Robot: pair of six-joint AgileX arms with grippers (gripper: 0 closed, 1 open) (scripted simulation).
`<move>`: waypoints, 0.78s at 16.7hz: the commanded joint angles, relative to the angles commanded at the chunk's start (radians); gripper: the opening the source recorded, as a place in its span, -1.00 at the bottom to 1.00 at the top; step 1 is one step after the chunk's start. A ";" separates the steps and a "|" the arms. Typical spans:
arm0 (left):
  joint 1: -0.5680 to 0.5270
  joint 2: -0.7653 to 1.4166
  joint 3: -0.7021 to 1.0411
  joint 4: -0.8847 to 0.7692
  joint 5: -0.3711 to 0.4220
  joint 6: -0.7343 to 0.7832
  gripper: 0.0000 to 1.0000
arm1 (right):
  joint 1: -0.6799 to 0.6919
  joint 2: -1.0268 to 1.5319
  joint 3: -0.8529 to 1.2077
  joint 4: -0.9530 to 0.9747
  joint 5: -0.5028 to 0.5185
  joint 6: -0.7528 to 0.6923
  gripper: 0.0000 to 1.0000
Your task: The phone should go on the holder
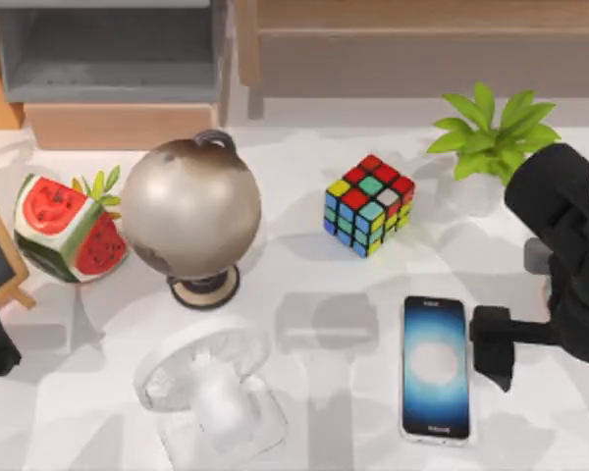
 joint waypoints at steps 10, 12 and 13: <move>0.000 0.000 0.000 0.000 0.000 0.000 1.00 | 0.163 0.240 0.327 -0.006 -0.024 0.128 1.00; 0.000 0.000 0.000 0.000 0.000 0.000 1.00 | 0.163 0.240 0.327 -0.006 -0.024 0.128 1.00; 0.000 0.000 0.000 0.000 0.000 0.000 1.00 | 0.159 0.236 0.324 -0.006 -0.023 0.127 1.00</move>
